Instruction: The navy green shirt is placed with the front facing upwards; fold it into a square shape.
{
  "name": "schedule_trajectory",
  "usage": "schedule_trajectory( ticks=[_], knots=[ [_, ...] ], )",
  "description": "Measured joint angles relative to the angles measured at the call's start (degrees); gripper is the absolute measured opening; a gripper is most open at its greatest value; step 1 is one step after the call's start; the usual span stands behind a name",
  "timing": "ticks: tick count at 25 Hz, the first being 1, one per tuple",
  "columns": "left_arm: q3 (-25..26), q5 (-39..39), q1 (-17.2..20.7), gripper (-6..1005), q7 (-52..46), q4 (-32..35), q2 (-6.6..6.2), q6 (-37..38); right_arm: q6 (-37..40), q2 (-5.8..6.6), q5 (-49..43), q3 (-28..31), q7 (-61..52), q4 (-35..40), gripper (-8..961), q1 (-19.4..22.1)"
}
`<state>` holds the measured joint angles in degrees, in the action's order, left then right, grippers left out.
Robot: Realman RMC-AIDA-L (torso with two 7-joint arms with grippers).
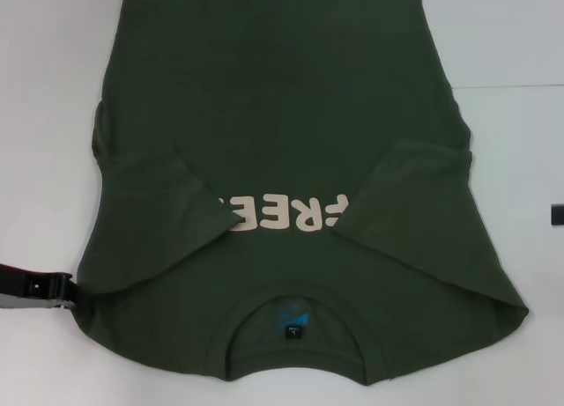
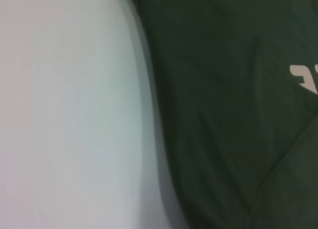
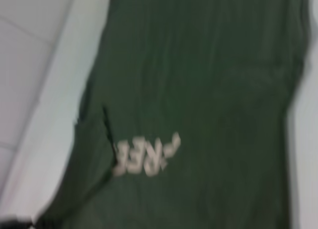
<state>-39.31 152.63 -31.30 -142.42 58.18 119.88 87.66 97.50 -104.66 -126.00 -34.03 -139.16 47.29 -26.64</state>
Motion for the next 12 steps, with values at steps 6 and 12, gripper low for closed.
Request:
schedule_trajectory(
  ticks=[6,12],
  knots=[
    [0.1,0.0,-0.9,19,0.3,0.0,-0.50,1.3,7.0,2.78,-11.6,0.4,-6.1,0.2,733,-4.8],
    [1.3,-0.1,-1.3,19,0.3,-0.2,-0.85,2.9,7.9,2.70,-22.9,-0.1,-10.1,-0.8,733,-9.7]
  ],
)
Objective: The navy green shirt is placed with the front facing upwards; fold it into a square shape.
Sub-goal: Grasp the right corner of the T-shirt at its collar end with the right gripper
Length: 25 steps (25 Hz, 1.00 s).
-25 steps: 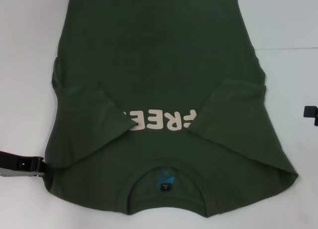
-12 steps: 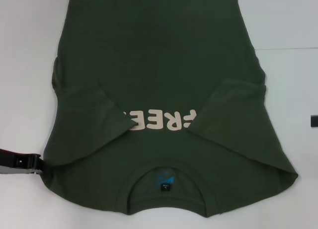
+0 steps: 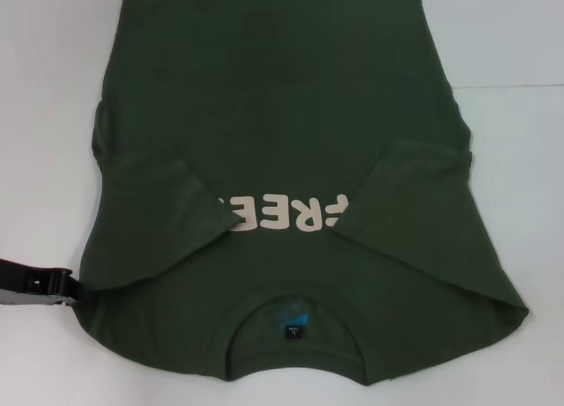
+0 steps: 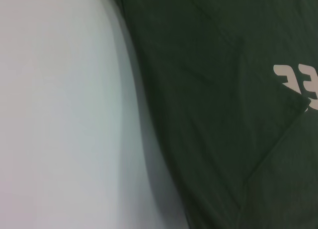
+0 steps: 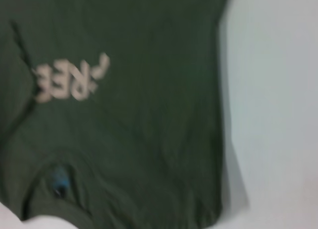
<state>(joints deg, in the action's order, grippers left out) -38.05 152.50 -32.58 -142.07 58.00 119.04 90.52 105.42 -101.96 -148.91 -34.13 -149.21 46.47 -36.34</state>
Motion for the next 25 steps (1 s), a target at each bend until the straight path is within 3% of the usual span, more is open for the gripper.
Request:
schedule_trajectory(
  ticks=[4,11,25],
  knots=[
    [1.3,-0.8,0.0,19,0.9,-0.3,-0.13,0.5,-1.0,-2.10,-4.9,-0.4,-0.1,-1.5,734,-2.9],
    [3.0,-1.7,0.4,19,2.5,-0.3,-0.13,1.2,-4.5,-5.76,-5.2,-1.9,-0.5,-2.6,734,-4.6],
    [3.3,-2.3,0.0,19,3.3,-1.0,-0.13,0.8,-10.7,-7.51,-5.4,-6.4,-1.8,-4.8,729,-4.5]
  ],
)
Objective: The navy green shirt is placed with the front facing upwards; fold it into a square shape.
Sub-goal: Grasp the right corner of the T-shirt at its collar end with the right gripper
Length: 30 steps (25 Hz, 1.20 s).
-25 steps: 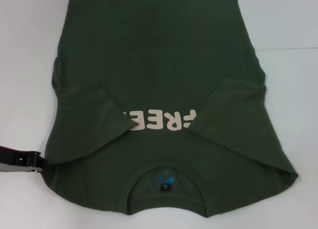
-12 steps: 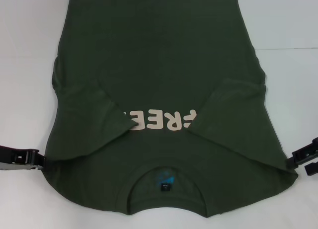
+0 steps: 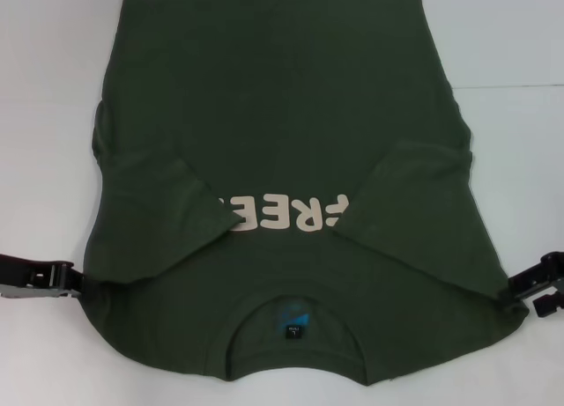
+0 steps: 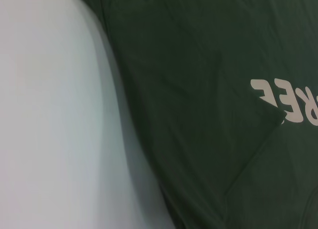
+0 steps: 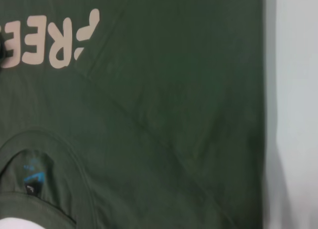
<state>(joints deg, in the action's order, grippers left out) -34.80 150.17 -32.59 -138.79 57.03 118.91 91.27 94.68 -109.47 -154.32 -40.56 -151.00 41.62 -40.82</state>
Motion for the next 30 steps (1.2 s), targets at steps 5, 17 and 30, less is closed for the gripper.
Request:
schedule_trajectory(
  ticks=[5,17,30],
  knots=[
    [0.0,0.0,0.0,19,0.1,0.0,0.04,-0.1,-1.5,-0.61,0.0,-0.8,0.0,-0.5,728,0.2],
    [0.0,-0.2,-0.1,19,0.1,0.0,0.00,-0.2,-3.1,-1.21,0.0,-2.4,0.0,-1.3,645,-0.3],
    [0.0,-0.7,-0.3,18,0.1,-0.1,0.00,-0.3,-3.2,-0.99,0.0,-3.0,0.0,-2.0,605,-0.4]
  ],
)
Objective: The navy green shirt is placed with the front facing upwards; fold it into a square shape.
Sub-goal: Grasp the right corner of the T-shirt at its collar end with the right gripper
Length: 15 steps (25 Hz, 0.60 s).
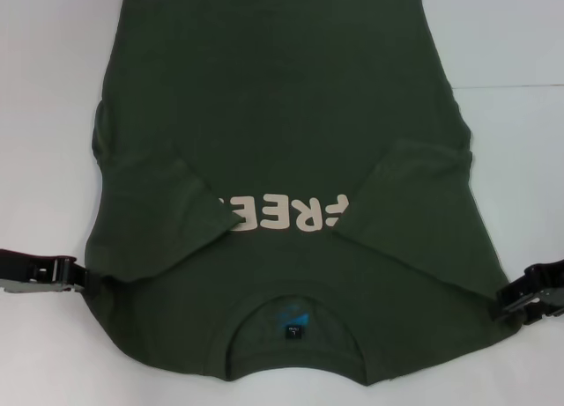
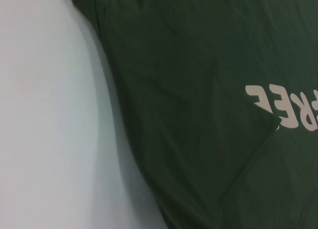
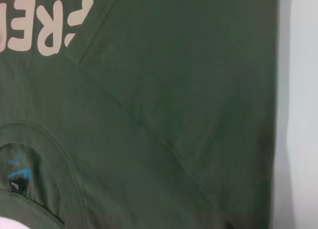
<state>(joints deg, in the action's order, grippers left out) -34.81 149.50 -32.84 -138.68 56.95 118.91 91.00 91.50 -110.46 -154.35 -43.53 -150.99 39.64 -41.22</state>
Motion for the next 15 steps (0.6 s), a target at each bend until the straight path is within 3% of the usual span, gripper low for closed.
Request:
schedule_trajectory(
  ticks=[15],
  knots=[
    [0.0,-0.1,0.0,18,0.0,0.0,0.00,0.0,0.1,-0.09,-0.8,0.0,-0.1,0.2,597,-0.2]
  ],
)
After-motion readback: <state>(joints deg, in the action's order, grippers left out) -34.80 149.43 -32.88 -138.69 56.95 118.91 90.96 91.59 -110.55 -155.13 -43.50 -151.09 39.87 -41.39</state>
